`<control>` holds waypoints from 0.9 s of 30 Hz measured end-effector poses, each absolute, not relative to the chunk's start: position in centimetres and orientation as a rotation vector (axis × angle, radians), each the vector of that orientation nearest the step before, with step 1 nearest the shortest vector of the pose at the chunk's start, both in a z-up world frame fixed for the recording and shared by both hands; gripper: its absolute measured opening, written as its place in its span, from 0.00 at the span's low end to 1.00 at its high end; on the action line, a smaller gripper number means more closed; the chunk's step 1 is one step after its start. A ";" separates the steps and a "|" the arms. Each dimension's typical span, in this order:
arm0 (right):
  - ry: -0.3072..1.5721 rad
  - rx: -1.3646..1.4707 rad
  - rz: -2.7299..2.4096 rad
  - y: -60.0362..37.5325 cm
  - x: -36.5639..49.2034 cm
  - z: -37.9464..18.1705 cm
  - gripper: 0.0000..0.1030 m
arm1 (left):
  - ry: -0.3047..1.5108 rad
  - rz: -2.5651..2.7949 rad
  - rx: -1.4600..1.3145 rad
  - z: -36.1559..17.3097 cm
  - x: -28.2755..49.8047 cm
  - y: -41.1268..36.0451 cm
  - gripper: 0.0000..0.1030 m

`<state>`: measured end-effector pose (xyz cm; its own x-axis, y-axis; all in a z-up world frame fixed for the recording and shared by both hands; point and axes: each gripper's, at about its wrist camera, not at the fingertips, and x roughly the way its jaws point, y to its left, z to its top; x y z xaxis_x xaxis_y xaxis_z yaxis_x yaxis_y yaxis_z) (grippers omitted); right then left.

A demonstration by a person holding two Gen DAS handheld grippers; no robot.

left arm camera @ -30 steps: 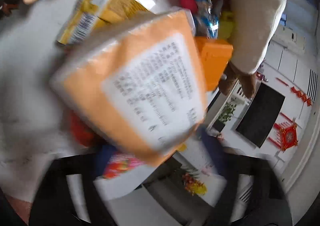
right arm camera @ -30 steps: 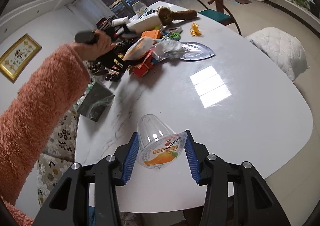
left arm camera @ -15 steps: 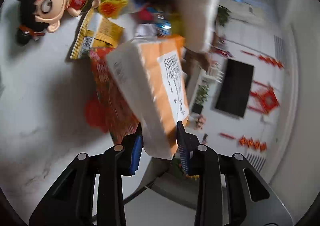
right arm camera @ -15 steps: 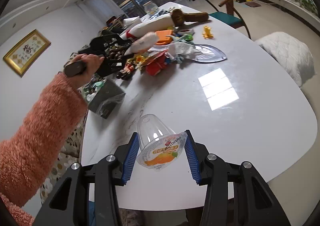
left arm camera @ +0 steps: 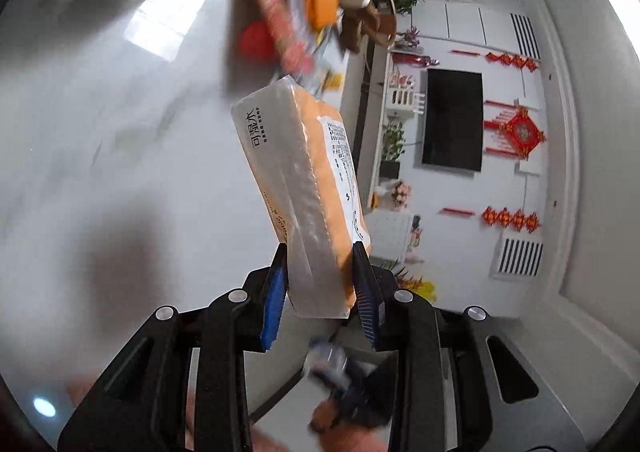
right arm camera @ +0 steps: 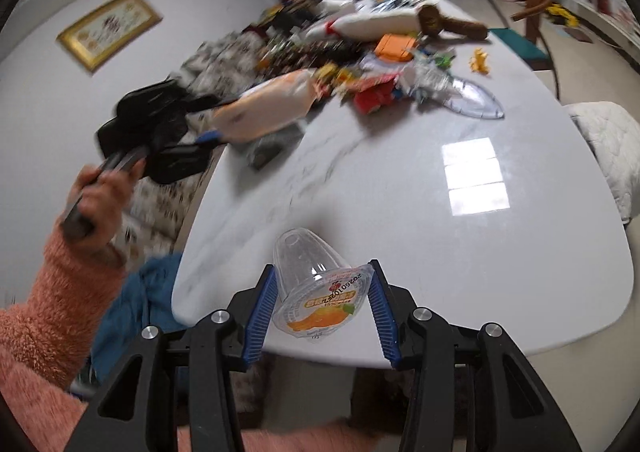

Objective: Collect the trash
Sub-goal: 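Carry package and cup to the cardboard box and open both tools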

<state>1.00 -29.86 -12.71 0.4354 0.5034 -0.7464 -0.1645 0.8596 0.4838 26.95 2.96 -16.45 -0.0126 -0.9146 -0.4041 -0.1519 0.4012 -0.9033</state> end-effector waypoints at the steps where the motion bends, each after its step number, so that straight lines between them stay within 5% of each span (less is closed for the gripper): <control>1: 1.078 0.339 0.452 -30.1 -0.3 -13.2 0.44 | 1.473 -0.804 -1.004 -16.5 24.4 3.4 0.30; 11: 1.397 0.262 0.514 -32.3 -7.9 -25.1 0.44 | 1.630 -0.713 -1.137 -25.8 0.2 4.0 0.30; 19: 1.523 0.282 0.396 -32.9 -7.4 -41.5 0.44 | 1.807 -0.418 -1.099 -45.1 -4.9 1.5 0.30; 22: 1.598 0.269 0.311 -33.1 -7.1 -47.9 0.53 | 1.920 -0.327 -1.009 -54.2 -4.0 -0.6 0.32; 23: 1.610 0.245 0.280 -33.2 -6.9 -49.1 0.70 | 1.928 -0.316 -0.968 -56.3 -3.4 -1.1 0.40; 27: 1.652 0.233 0.203 -34.3 -7.6 -52.1 0.73 | 1.915 -0.290 -0.912 -59.6 -1.1 -2.1 0.71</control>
